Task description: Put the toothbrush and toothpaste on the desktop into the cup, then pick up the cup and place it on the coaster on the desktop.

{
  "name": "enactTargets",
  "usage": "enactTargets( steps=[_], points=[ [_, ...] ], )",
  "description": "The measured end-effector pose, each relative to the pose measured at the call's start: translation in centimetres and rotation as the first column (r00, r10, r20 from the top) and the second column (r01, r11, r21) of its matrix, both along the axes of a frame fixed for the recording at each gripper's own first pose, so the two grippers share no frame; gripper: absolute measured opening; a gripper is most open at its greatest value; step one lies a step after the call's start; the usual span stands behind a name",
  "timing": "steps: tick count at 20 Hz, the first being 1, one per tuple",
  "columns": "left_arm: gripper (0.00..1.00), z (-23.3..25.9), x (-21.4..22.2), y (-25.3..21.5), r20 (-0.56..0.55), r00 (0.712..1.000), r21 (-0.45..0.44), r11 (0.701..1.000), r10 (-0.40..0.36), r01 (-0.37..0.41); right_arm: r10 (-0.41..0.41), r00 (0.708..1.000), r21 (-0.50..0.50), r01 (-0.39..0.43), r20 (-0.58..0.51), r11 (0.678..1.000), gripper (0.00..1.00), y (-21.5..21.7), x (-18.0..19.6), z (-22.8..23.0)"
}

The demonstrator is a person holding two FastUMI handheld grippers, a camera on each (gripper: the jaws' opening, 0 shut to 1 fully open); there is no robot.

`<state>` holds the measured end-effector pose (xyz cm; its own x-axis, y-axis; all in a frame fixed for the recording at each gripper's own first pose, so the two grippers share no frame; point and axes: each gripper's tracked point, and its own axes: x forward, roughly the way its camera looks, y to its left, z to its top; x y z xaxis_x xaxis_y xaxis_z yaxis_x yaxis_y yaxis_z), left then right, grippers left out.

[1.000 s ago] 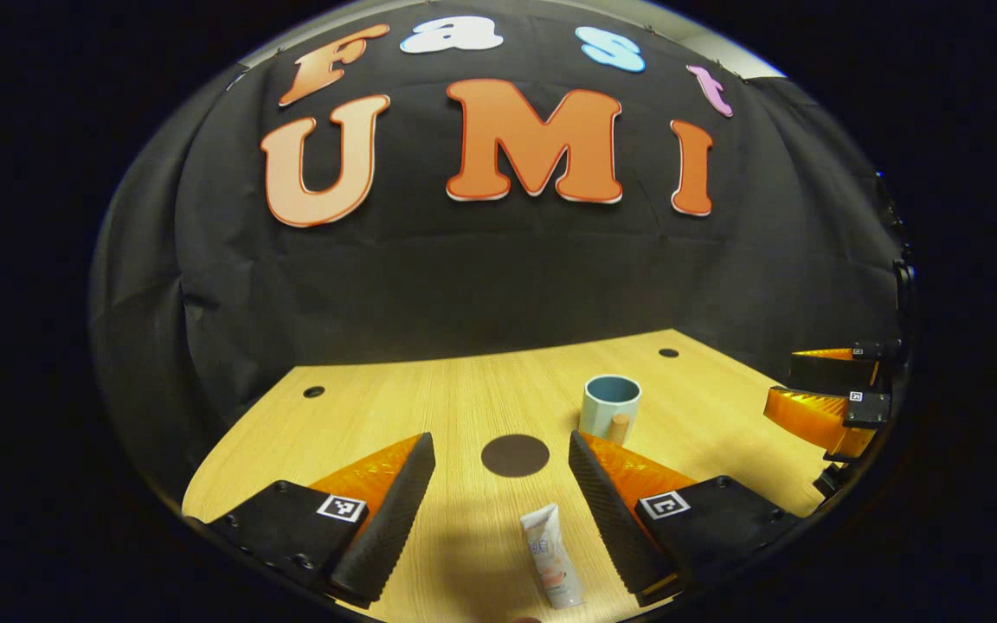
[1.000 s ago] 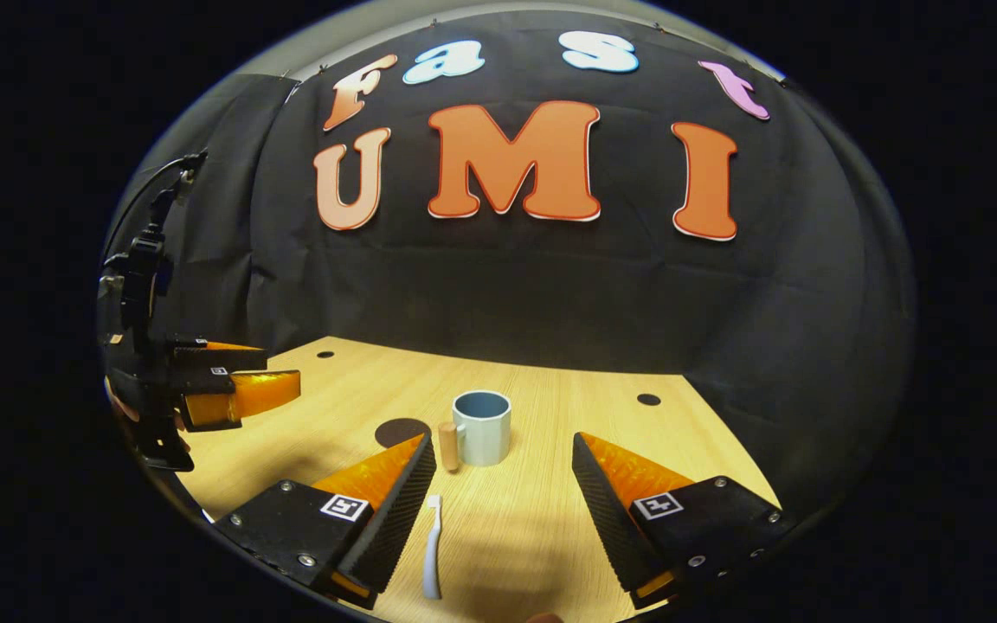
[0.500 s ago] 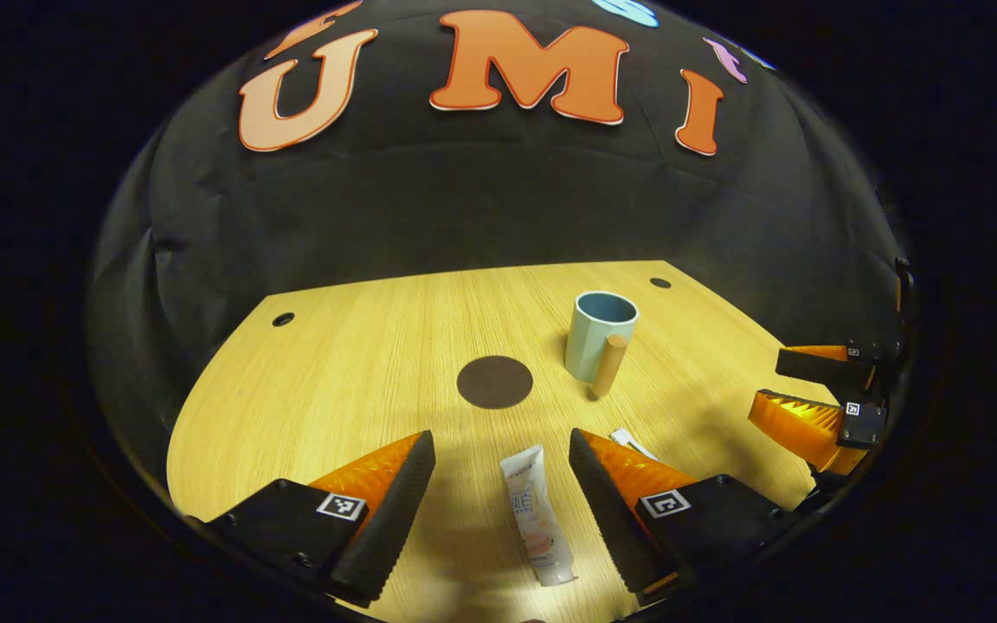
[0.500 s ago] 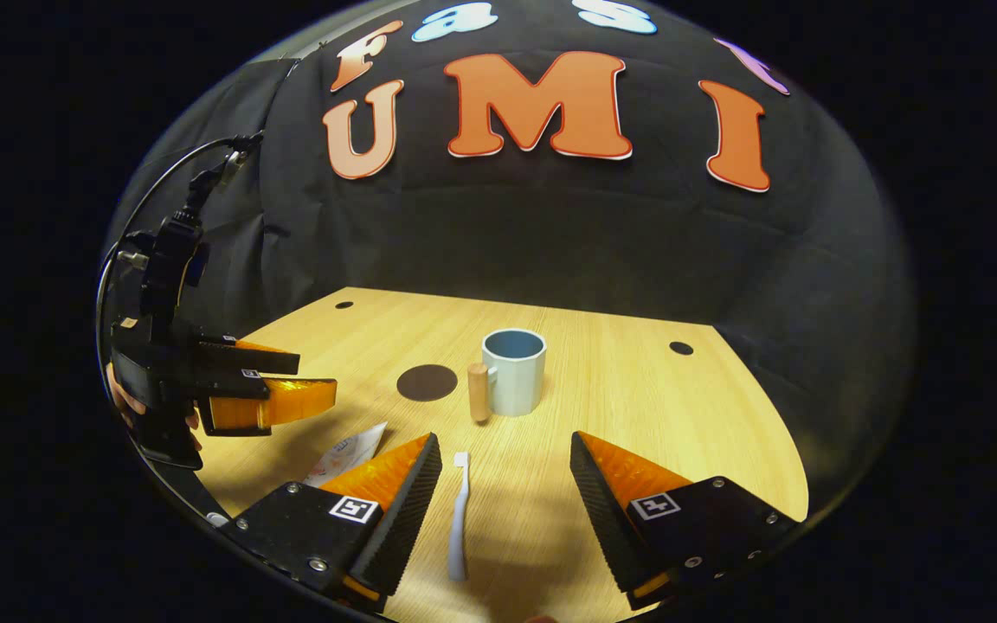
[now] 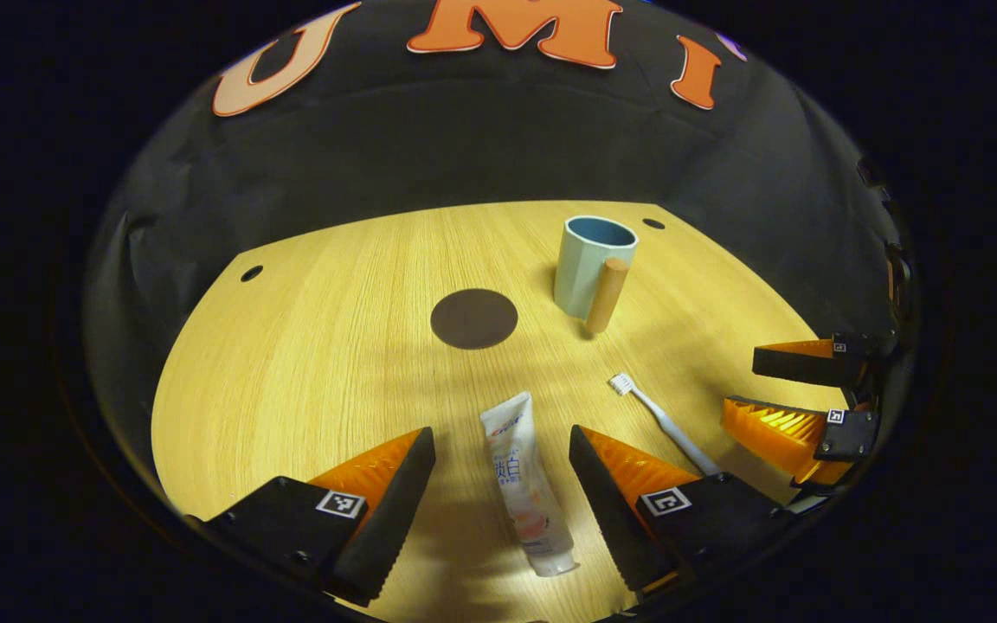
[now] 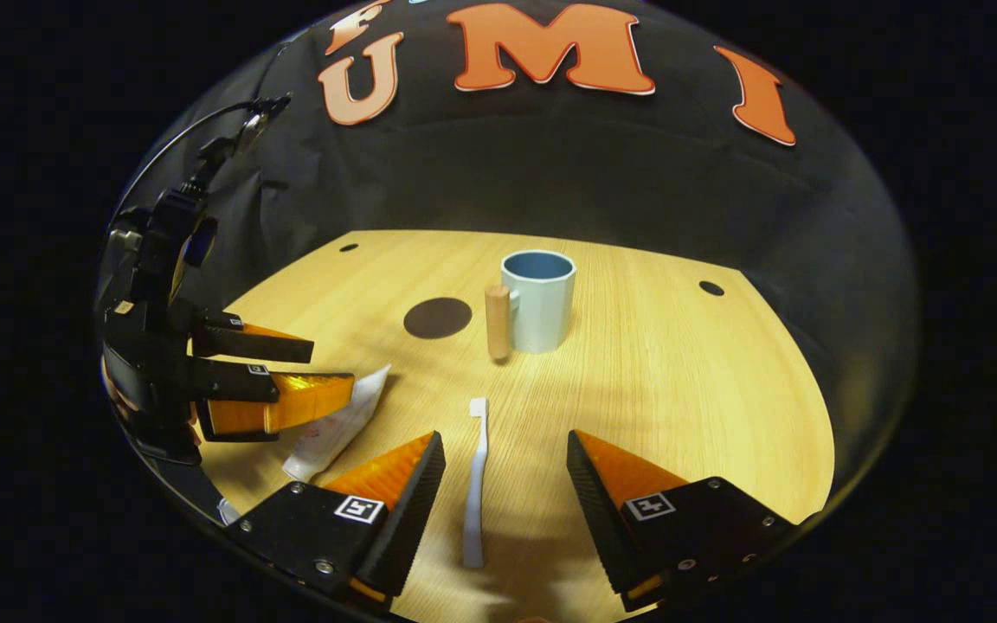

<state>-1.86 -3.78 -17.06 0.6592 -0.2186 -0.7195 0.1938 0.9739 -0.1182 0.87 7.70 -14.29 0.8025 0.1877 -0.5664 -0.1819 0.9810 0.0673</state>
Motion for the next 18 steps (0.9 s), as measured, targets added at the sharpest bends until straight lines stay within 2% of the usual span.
enactTargets(
  steps=[3,4,5,6,8,9,10,11,13,15,16,18],
  points=[
    [0.93,-1.1,-0.7,0.1,-0.049,0.999,-0.014,1.0,-0.005,0.004,0.027,0.998,-0.014,-0.028,-0.05,1.0,0.83,1.0,0.1,-1.6],
    [0.96,-1.2,-0.8,0.0,-0.058,0.998,-0.013,1.0,-0.01,0.01,0.031,0.998,-0.028,-0.033,-0.062,0.999,0.83,1.1,0.2,-2.1],
    [0.96,-1.3,-0.9,-0.1,-0.062,0.998,-0.013,1.0,-0.021,0.02,0.031,0.997,-0.041,-0.034,-0.074,0.999,0.77,1.3,0.3,-2.6],
    [0.93,-1.5,-0.8,-0.1,-0.062,0.998,-0.011,0.999,-0.03,0.03,0.032,0.996,-0.049,-0.036,-0.087,0.998,0.81,1.4,0.4,-3.1],
    [0.92,-3.1,-1.1,-0.6,-0.113,0.993,-0.014,1.0,-0.021,0.019,0.027,0.993,-0.055,-0.034,-0.118,0.998,0.77,1.7,0.4,-3.7],
    [0.84,-3.6,-1.3,-0.5,-0.135,0.991,-0.015,1.0,-0.017,0.016,0.028,0.989,-0.053,-0.036,-0.144,0.998,0.73,1.7,0.5,-4.4],
    [0.84,-4.0,-1.7,-0.6,-0.165,0.986,-0.021,1.0,-0.015,0.012,0.027,0.987,-0.049,-0.036,-0.16,0.998,0.66,1.8,0.6,-5.0],
    [0.77,-3.3,-1.3,-0.7,-0.146,0.989,-0.02,1.0,-0.017,0.014,0.023,0.984,-0.053,-0.032,-0.176,0.998,0.64,1.7,0.6,-5.5],
    [0.72,-3.4,-1.7,-0.7,-0.167,0.986,-0.019,1.0,-0.01,0.007,0.018,0.984,-0.045,-0.026,-0.178,0.999,0.57,1.9,1.3,-5.3],
    [0.56,-3.7,-1.4,-0.6,-0.17,0.985,0.001,1.0,-0.001,0.001,0.01,0.983,-0.052,-0.02,-0.185,0.998,0.48,1.9,1.6,-5.6],
    [0.55,-3.8,-1.7,-0.5,-0.169,0.986,0.007,1.0,-0.004,0.005,0.015,0.982,-0.053,-0.025,-0.188,0.998,0.38,2.2,1.7,-5.7],
    [0.53,-3.8,-1.8,-0.5,-0.166,0.986,0.009,1.0,-0.017,0.019,0.043,0.982,-0.058,-0.054,-0.183,0.997,0.28,2.8,1.9,-5.5]
  ],
)
